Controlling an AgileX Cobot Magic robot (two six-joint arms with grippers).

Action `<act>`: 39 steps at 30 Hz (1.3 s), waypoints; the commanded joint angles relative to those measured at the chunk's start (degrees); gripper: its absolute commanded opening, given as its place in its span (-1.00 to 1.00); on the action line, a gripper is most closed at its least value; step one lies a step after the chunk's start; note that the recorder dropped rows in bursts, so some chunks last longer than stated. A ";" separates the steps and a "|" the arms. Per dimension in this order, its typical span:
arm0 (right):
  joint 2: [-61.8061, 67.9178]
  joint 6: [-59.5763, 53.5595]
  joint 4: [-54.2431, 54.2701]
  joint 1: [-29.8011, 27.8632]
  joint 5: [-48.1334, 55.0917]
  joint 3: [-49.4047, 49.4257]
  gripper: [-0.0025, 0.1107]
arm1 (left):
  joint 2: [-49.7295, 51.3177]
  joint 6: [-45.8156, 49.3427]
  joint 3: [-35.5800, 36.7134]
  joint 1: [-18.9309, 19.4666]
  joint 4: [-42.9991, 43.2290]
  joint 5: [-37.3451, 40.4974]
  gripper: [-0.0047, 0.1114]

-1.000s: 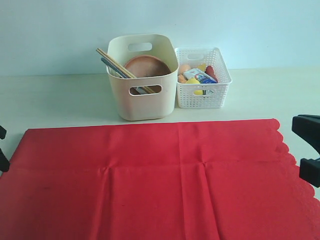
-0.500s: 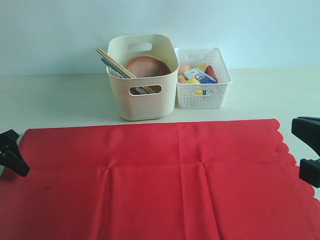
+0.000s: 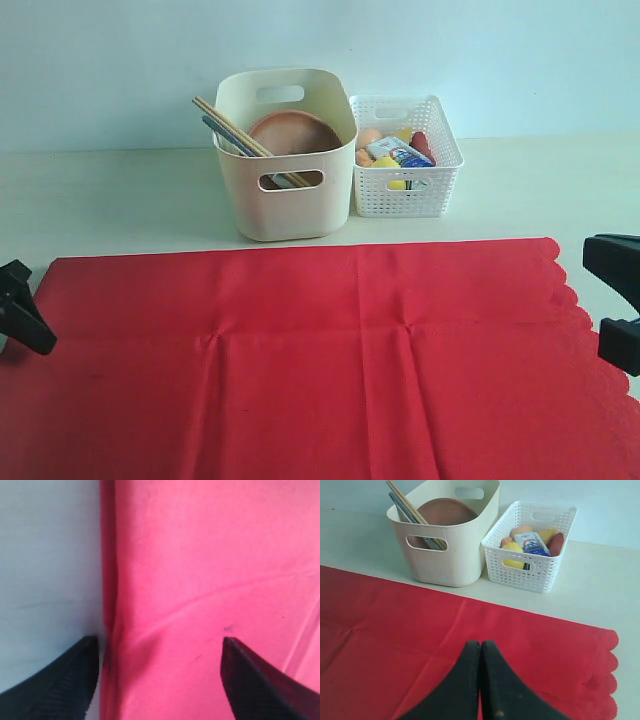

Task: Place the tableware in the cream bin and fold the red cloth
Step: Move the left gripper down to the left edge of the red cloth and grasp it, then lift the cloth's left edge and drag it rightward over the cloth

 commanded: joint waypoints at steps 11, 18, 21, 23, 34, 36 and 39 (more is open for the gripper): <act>-0.34 0.00 0.26 0.00 -0.29 0.20 -0.96 | 0.63 0.24 -0.14 2.47 1.50 -0.90 0.24; -0.34 0.00 0.26 0.00 -0.29 0.20 -0.96 | 0.63 2.89 -0.02 2.35 -2.56 1.81 0.24; -0.34 0.00 0.26 0.00 -0.29 0.20 -0.96 | 0.86 4.60 0.08 2.35 -5.08 2.73 0.24; -0.34 0.00 0.26 0.00 -0.29 0.20 -0.96 | 1.54 4.93 0.08 2.35 -6.50 3.62 0.24; -0.34 0.00 0.26 0.00 -0.29 0.20 -0.96 | 6.86 10.25 0.08 -2.51 -12.37 7.49 0.05; -0.34 0.00 0.26 0.00 -0.29 0.20 -0.96 | 7.07 12.24 0.08 -3.58 -14.75 8.14 -0.11; -0.34 0.00 0.26 0.00 -0.29 0.20 -0.96 | 7.07 13.95 -0.12 -3.71 -17.91 8.14 -0.45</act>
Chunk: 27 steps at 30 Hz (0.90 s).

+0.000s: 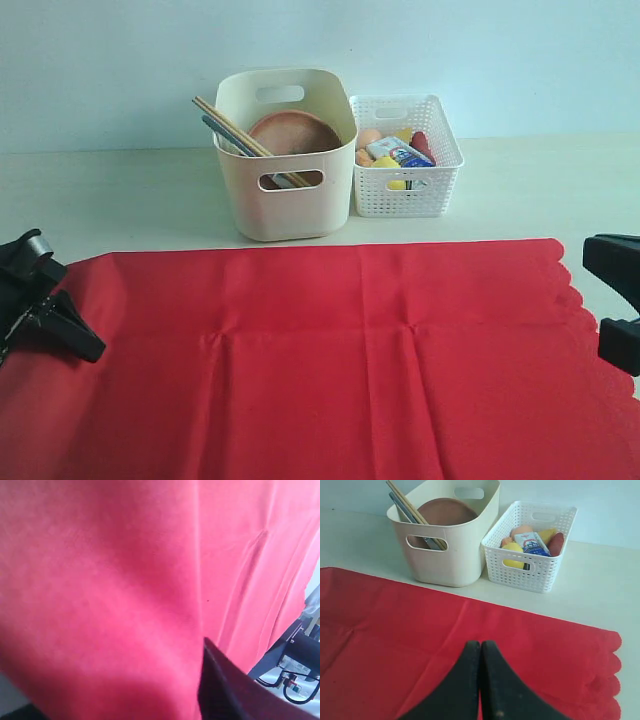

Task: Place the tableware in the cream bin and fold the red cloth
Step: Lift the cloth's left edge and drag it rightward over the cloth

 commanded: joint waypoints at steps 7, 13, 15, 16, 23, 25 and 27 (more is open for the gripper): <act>-0.34 0.00 0.26 0.00 0.21 0.20 -0.96 | -8.87 -3.26 -0.03 -0.40 3.05 -0.51 -0.92; -0.34 0.00 0.78 0.00 0.60 0.20 -0.96 | -15.89 -7.65 -0.03 3.75 8.48 -1.56 -0.92; -0.34 0.00 0.78 0.00 0.60 0.20 -0.96 | -17.19 -7.79 -0.03 4.79 7.99 -1.56 -0.92; -0.34 0.00 0.78 0.00 0.60 0.20 -0.96 | -17.84 -7.79 -0.03 5.28 7.34 -1.45 -0.92; 3.18 0.00 0.78 0.00 0.57 0.20 -0.96 | -21.41 -7.67 -0.03 5.69 5.11 -0.57 -0.92; 5.69 0.00 0.78 0.00 -0.16 0.20 -0.96 | -22.18 -7.67 -0.03 5.69 4.03 -0.07 -0.92; 9.22 0.00 0.78 0.00 -1.02 0.20 -0.96 | -22.84 -7.67 -0.03 5.69 2.40 -0.07 -0.92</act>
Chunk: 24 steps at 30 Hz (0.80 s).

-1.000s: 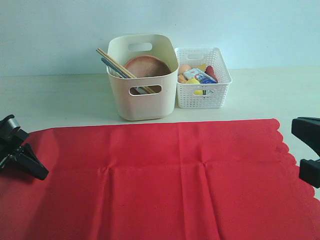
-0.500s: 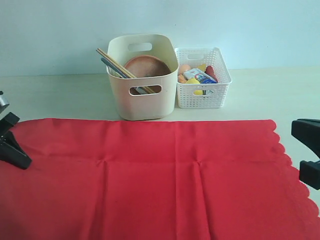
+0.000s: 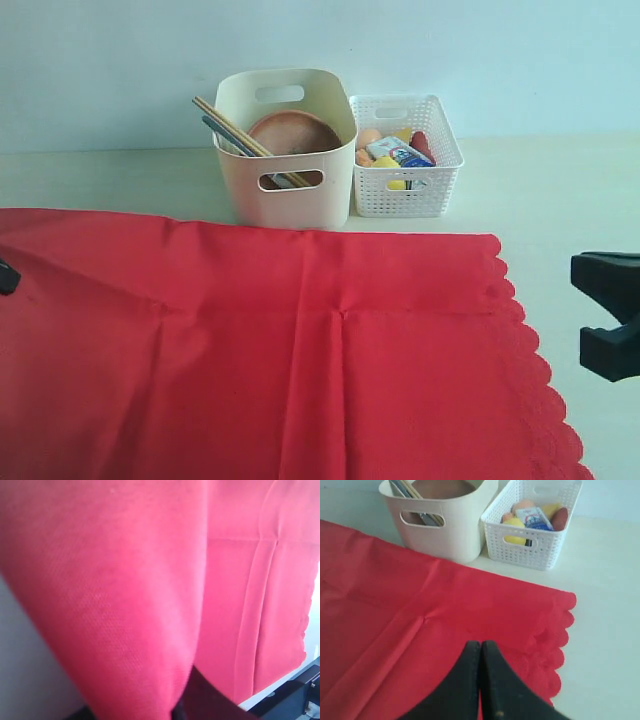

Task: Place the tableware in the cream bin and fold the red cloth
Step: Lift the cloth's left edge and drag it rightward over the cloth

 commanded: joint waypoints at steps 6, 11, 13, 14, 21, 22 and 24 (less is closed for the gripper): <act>17.74 0.00 0.19 0.00 -5.53 -0.02 -0.96 | -2.29 -0.23 -0.85 -3.23 -5.10 0.45 -0.92; 28.59 0.00 0.19 0.00 -8.58 -0.58 -0.96 | -2.29 -0.91 -3.41 -6.10 -4.97 0.45 -0.92; 32.39 0.00 0.19 0.00 -8.26 -1.52 -0.96 | -2.29 -1.86 -4.53 -6.88 -4.97 0.45 -0.92; 34.40 0.00 0.19 0.00 -7.94 -2.11 -0.96 | -2.29 -2.17 -5.03 -7.35 -4.97 0.45 -0.92; 46.42 0.00 0.19 0.00 -7.54 -5.73 -0.96 | -2.29 -2.69 -7.01 -12.32 -4.97 0.45 -0.92; 47.57 0.00 0.19 0.00 -7.66 -6.01 -0.96 | -2.29 -2.79 -7.12 -13.03 -4.97 0.45 -0.92; 50.12 0.00 0.19 0.00 -8.26 -6.36 -0.96 | -2.29 -3.11 -7.70 -14.31 -4.97 0.45 -0.92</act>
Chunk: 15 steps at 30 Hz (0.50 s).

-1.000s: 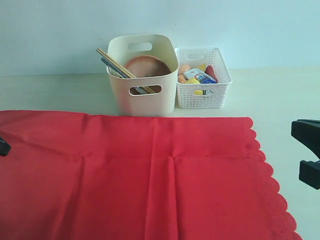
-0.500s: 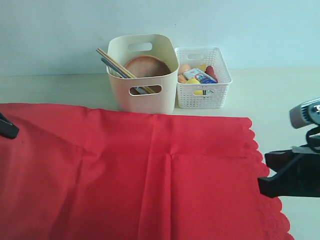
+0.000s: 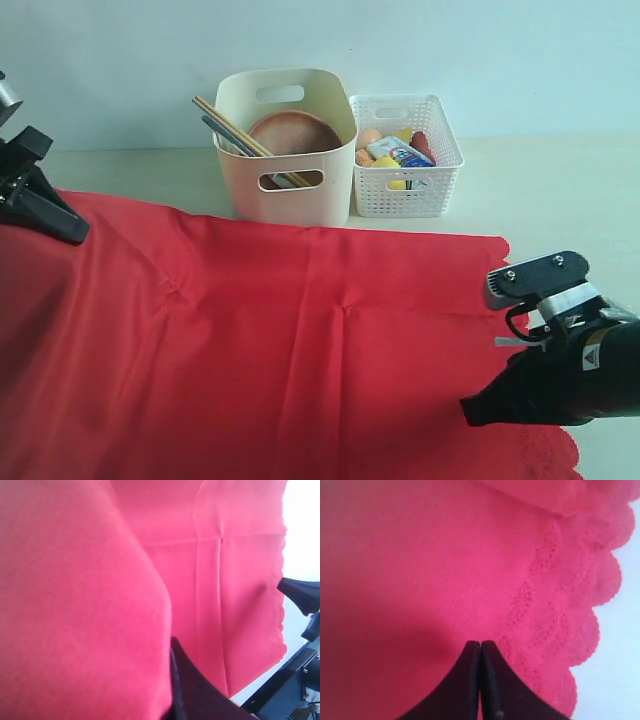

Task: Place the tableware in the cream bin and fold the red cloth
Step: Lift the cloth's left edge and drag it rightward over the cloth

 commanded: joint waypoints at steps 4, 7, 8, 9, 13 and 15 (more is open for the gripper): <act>8.20 0.00 0.19 0.00 -2.04 -1.54 -0.96 | -0.85 -1.82 -2.58 -4.91 -1.71 0.07 -0.92; 10.07 0.00 0.19 0.00 -2.94 -1.54 -0.96 | -0.85 -2.30 -3.34 -7.04 -1.71 0.07 -0.92; 10.48 0.00 0.19 0.00 -3.08 -1.54 -0.96 | -0.85 -2.40 -3.63 -8.00 -1.71 0.07 -0.92; 10.70 0.00 0.19 0.00 -3.08 -1.54 -0.96 | -0.85 -2.40 -3.84 -8.82 -1.71 0.07 -0.92; 11.06 0.00 0.19 0.00 -3.08 -1.54 -0.96 | -0.85 -3.45 -5.20 -13.08 -1.71 0.07 -0.92; 11.06 0.00 0.19 0.00 -3.08 -1.54 -0.96 | -0.85 -4.01 -6.25 -14.96 -1.71 0.07 -0.92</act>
